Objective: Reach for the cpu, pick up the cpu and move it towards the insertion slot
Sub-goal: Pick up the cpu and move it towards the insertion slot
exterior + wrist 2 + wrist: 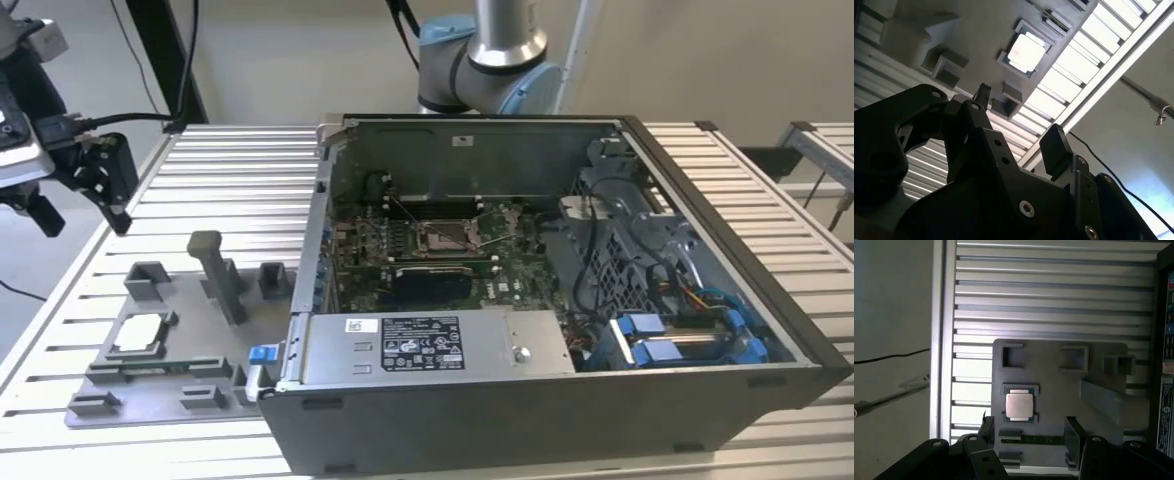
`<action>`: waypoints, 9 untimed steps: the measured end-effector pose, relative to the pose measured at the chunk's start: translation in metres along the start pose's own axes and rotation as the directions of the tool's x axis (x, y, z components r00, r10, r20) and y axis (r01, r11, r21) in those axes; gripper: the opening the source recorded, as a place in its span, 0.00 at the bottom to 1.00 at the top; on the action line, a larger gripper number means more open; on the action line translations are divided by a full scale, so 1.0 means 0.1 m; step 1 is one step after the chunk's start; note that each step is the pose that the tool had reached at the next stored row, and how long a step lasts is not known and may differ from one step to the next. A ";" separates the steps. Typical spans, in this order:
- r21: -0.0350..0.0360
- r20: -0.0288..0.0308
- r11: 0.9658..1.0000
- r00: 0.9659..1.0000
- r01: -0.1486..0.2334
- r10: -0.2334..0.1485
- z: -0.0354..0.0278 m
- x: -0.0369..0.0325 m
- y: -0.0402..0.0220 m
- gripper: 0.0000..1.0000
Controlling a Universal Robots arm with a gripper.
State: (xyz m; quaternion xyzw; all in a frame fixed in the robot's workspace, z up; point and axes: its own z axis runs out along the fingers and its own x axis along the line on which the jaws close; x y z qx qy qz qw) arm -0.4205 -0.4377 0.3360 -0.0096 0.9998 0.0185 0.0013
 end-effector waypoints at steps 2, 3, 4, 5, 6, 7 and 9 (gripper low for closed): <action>0.000 0.000 1.000 1.000 0.000 0.000 0.027 0.000 -0.001 1.00; 0.000 0.000 1.000 1.000 0.000 0.000 0.041 0.000 -0.001 1.00; 0.000 0.000 1.000 1.000 0.000 0.000 0.055 0.000 -0.002 1.00; 0.000 0.000 1.000 1.000 0.000 0.000 0.069 0.000 -0.003 1.00; 0.000 0.000 1.000 1.000 0.000 0.000 0.082 0.000 -0.003 1.00; 0.000 0.000 1.000 1.000 0.000 0.000 0.096 0.000 -0.003 1.00; 0.000 0.000 1.000 1.000 0.000 0.000 0.121 0.001 -0.004 1.00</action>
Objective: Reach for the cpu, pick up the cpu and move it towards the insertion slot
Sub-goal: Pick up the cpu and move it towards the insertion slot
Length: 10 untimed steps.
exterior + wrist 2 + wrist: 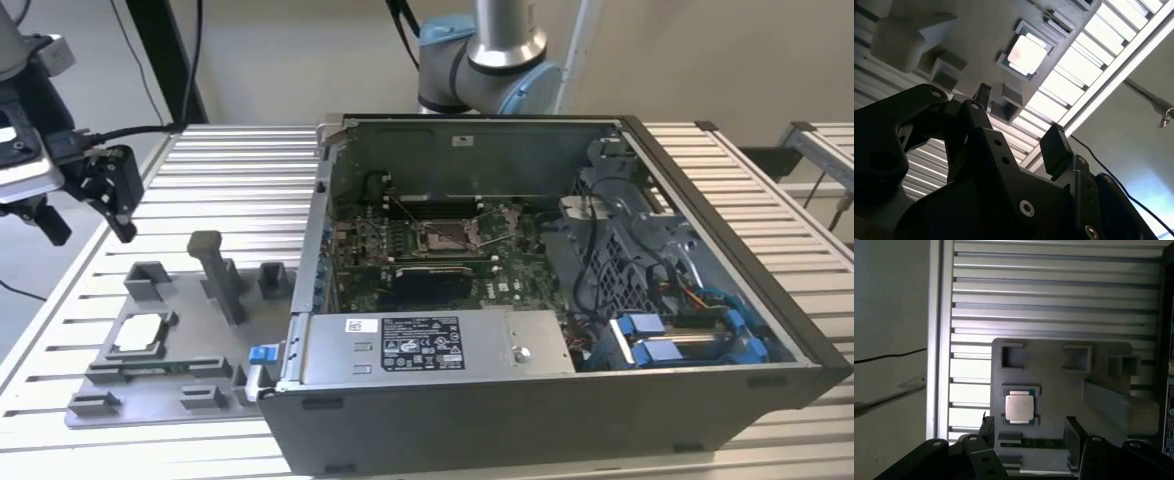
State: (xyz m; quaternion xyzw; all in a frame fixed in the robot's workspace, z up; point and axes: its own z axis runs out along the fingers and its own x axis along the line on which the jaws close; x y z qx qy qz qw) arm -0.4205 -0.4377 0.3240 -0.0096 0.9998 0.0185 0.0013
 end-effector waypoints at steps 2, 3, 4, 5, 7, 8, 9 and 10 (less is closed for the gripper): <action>0.000 0.000 1.000 1.000 0.000 0.000 0.027 0.000 -0.001 1.00; 0.000 0.000 1.000 1.000 0.000 0.000 0.040 0.000 -0.002 1.00; 0.000 0.000 1.000 1.000 0.000 0.000 0.053 0.000 -0.002 1.00; 0.000 0.000 1.000 1.000 0.000 0.000 0.065 0.000 -0.002 1.00; 0.000 0.000 1.000 1.000 0.000 0.000 0.092 0.000 -0.004 1.00; 0.000 0.000 1.000 1.000 0.000 0.000 0.106 0.000 -0.004 1.00; 0.000 0.000 1.000 1.000 0.000 0.000 0.117 0.000 -0.005 1.00; 0.000 0.000 1.000 1.000 0.000 0.000 0.131 0.000 -0.005 1.00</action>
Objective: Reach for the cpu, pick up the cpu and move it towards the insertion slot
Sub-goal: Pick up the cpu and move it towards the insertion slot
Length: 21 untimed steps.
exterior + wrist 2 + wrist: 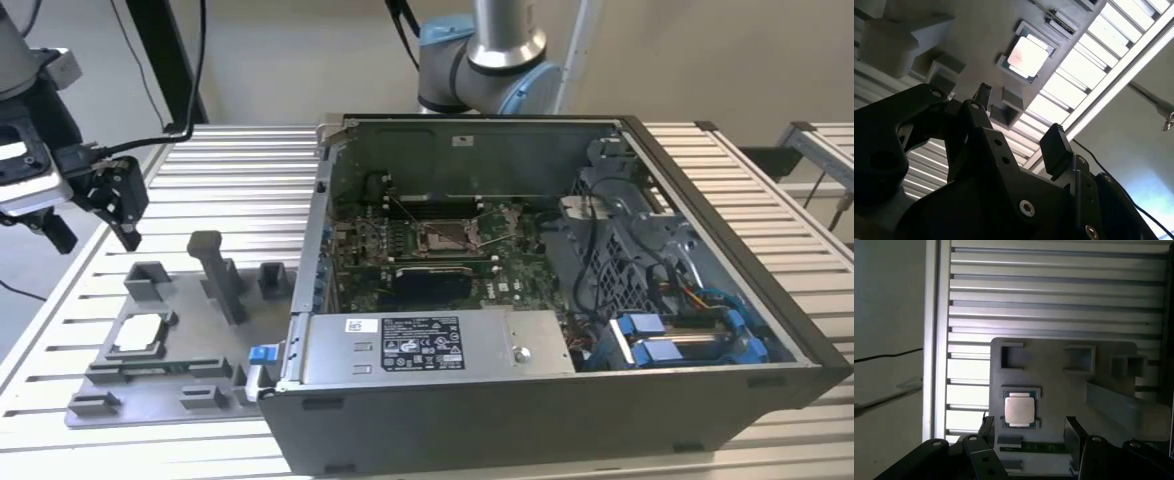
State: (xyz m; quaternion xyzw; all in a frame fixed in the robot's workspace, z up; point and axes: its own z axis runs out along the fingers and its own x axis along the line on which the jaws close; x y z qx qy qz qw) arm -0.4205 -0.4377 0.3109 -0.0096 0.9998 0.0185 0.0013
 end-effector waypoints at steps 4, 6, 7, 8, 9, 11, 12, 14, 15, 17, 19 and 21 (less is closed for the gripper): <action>0.000 0.000 1.000 1.000 0.000 0.000 0.051 0.000 -0.002 1.00; 0.000 0.000 1.000 1.000 0.000 0.000 0.077 0.001 -0.002 1.00; 0.000 0.000 1.000 1.000 0.000 0.000 0.089 0.001 -0.003 1.00; 0.000 0.000 1.000 1.000 0.000 0.000 0.101 0.001 -0.003 1.00; 0.000 0.000 1.000 1.000 0.000 0.000 0.115 0.001 -0.004 1.00; 0.000 0.000 1.000 1.000 0.000 0.000 0.149 0.001 -0.005 1.00; 0.000 0.000 1.000 1.000 0.000 0.000 0.167 0.001 -0.006 1.00; 0.000 0.000 1.000 1.000 0.000 0.000 0.202 0.001 -0.007 1.00; 0.000 0.000 1.000 1.000 0.000 0.000 0.219 0.000 -0.009 1.00; 0.000 0.000 1.000 1.000 0.000 0.000 0.256 0.000 -0.010 1.00; 0.000 0.000 1.000 1.000 0.000 0.000 0.291 0.001 -0.010 1.00; 0.000 0.000 1.000 1.000 0.000 0.000 0.323 0.002 -0.012 1.00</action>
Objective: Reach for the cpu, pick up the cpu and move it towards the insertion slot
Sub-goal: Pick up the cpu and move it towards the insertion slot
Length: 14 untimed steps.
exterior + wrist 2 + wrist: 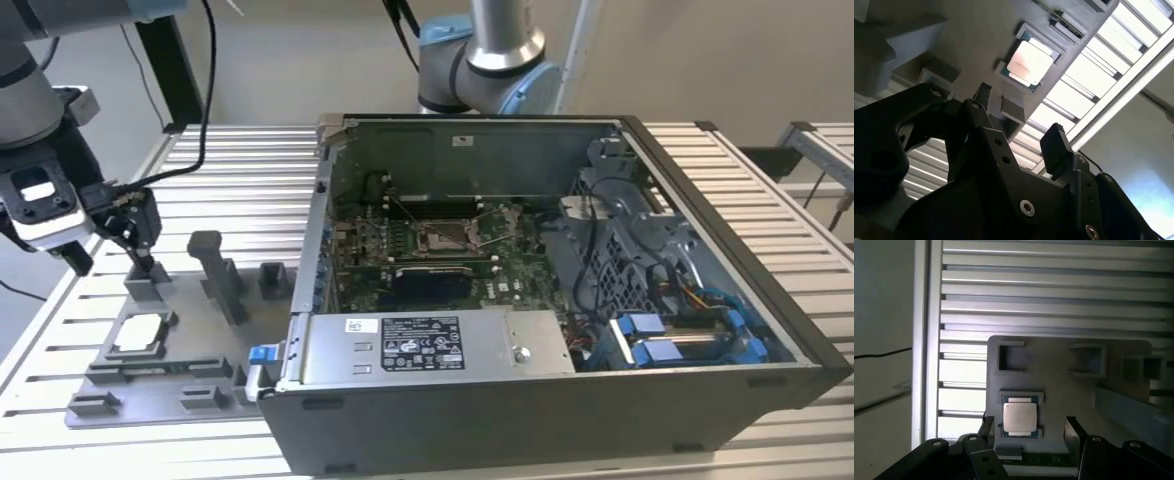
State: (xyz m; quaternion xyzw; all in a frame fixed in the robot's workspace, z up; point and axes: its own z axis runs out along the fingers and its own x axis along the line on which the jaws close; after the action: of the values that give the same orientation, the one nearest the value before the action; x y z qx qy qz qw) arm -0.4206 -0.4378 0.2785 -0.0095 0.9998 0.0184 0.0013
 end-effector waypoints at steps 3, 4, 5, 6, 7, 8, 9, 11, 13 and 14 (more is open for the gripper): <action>0.000 0.000 1.000 1.000 0.000 0.000 0.051 0.000 -0.014 1.00; 0.000 0.000 1.000 1.000 0.000 0.000 0.068 0.000 -0.020 1.00; 0.000 0.000 1.000 1.000 0.000 0.000 0.087 0.000 -0.028 1.00; 0.000 0.000 1.000 1.000 0.000 0.000 0.104 0.000 -0.034 1.00; 0.000 0.000 1.000 1.000 0.000 0.000 0.123 0.001 -0.040 1.00; 0.000 0.000 1.000 1.000 0.000 0.000 0.138 0.001 -0.044 1.00; 0.000 0.000 1.000 1.000 0.000 0.000 0.155 0.001 -0.047 1.00; 0.000 0.000 1.000 1.000 0.000 0.000 0.188 0.001 -0.058 1.00; 0.000 0.000 1.000 1.000 0.000 0.000 0.225 0.001 -0.071 1.00; 0.000 0.000 1.000 1.000 0.000 0.000 0.243 0.002 -0.074 1.00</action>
State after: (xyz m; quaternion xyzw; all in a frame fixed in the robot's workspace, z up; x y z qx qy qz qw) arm -0.4206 -0.4443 0.2540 -0.0095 0.9998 0.0184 0.0014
